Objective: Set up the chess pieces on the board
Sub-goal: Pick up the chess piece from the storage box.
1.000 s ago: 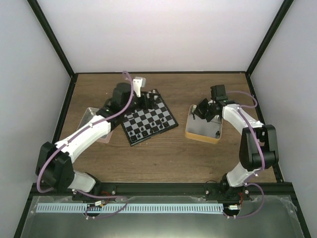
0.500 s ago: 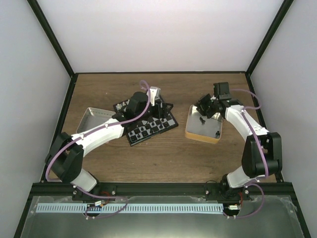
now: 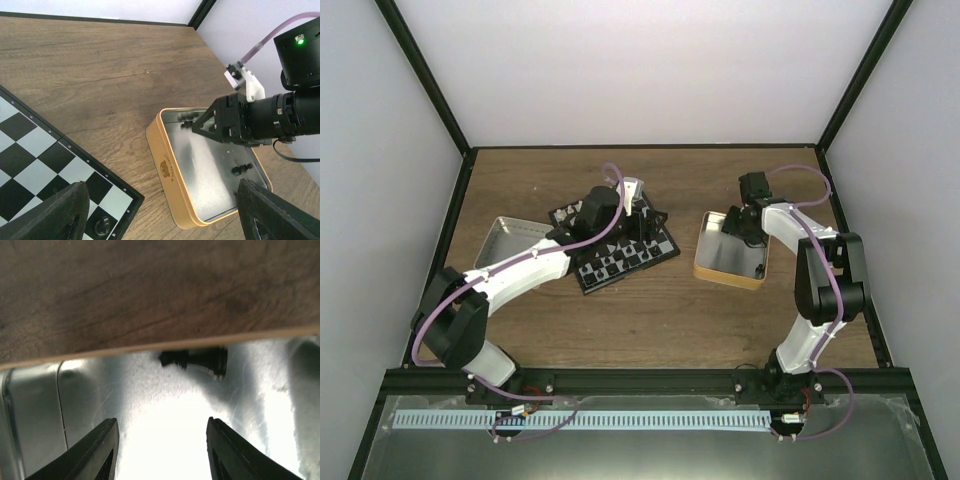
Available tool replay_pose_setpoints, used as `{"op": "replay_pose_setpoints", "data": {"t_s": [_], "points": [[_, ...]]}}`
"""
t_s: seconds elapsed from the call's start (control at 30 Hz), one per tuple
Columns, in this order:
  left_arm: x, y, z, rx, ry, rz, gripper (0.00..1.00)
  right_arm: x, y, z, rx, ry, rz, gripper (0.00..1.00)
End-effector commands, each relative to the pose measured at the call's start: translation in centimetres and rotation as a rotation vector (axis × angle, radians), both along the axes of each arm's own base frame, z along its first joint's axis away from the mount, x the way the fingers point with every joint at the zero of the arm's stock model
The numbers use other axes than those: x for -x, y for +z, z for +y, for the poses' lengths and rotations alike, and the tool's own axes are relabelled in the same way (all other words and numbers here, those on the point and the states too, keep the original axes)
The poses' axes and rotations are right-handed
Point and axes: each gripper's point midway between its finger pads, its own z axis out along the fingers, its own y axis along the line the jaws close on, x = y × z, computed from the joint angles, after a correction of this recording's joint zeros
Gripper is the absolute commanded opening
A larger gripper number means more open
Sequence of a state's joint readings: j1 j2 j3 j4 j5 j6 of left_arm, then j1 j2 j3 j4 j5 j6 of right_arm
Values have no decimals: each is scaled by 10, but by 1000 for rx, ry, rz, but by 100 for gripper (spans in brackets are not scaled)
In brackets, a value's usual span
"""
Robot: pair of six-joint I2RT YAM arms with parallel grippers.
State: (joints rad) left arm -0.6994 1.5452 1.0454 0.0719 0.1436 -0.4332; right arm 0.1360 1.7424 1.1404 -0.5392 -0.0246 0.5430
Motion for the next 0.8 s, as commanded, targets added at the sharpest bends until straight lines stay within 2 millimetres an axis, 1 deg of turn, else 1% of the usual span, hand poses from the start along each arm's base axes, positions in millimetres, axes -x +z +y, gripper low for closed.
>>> {"op": "replay_pose_setpoints", "data": {"t_s": [0.0,0.17,0.3,0.37,0.43,0.5,0.6,0.7,0.77], "points": [[0,20,0,14,-9,-43,83,-29,16,-14,117,48,-126,49],[-1,19,1,5,-11,-42,83,-39,17,-16,125,25,-174,50],[0,18,2,0,-11,-39,83,-42,13,-12,134,86,-179,49],[0,19,3,-3,-9,-40,83,-37,10,-3,118,172,-168,50],[1,18,3,-6,-8,-40,83,-27,6,6,85,236,-145,51],[1,17,4,-9,-6,-38,83,-18,2,10,63,260,-120,53],[1,15,4,-11,-8,-36,83,-8,-4,23,31,307,-93,59],[0,14,3,-11,-11,-33,83,-1,-14,36,76,357,-47,62],[0,13,2,-13,-14,-33,83,3,-23,36,124,353,-3,62]]}}
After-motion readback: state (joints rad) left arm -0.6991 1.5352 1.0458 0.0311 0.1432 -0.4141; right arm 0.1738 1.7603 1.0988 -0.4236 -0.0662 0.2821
